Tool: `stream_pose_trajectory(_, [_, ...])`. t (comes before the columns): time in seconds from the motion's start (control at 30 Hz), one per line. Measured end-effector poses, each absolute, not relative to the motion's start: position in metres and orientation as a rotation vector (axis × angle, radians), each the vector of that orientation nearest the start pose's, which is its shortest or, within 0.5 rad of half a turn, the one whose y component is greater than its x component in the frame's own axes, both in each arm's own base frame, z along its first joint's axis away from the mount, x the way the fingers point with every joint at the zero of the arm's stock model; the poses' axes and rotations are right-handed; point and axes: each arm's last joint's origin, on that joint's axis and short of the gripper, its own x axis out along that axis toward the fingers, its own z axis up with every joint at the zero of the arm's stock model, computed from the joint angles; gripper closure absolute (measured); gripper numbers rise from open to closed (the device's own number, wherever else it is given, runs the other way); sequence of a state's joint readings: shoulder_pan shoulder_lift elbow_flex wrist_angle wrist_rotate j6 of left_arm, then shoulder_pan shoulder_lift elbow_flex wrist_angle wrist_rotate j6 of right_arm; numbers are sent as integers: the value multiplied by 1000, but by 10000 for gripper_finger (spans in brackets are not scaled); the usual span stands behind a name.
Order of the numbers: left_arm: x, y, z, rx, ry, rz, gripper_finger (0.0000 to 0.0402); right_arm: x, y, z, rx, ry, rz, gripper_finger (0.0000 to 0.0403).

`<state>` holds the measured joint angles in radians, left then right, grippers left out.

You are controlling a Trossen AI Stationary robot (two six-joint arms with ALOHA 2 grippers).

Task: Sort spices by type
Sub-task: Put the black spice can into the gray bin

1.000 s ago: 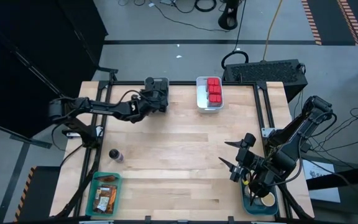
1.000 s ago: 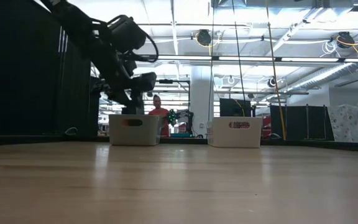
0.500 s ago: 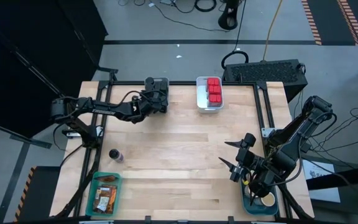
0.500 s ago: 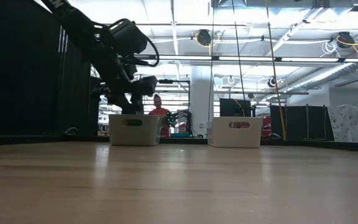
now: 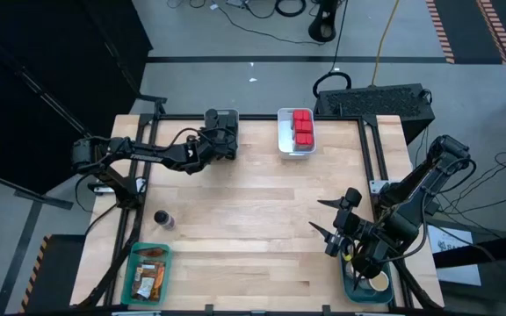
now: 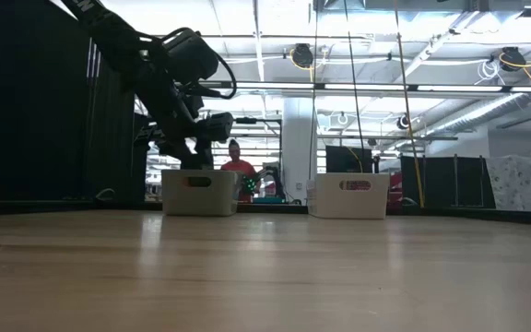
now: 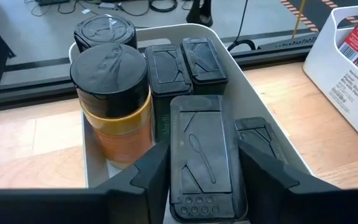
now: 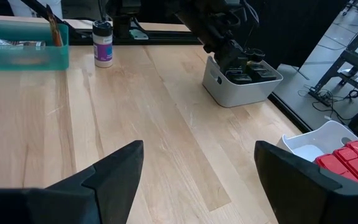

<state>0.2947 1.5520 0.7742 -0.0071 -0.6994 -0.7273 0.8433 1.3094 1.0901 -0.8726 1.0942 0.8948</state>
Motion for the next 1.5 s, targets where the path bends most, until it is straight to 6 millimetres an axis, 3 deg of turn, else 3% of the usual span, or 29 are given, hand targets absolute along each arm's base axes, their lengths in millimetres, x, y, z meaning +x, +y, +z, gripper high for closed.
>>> stream_pose_trajectory(0.33, [277, 103, 175, -452, 428, 1167, 213, 180, 163, 292, -38, 445, -455, 112])
stream_pose_trajectory(0.57, [272, 95, 198, -394, 458, 1015, 215, 180, 163, 292, -39, 446, -455, 112])
stream_pose_trajectory(0.73, [258, 94, 212, -381, 538, 928, 260, 180, 163, 292, -39, 446, -455, 112])
stream_pose_trajectory(0.93, [236, 103, 209, -405, 700, 946, 386, 180, 163, 292, -38, 445, -455, 112])
stream_pose_trajectory(1.5, [248, 118, 181, -422, 776, 931, 399, 180, 163, 292, -39, 446, -455, 112])
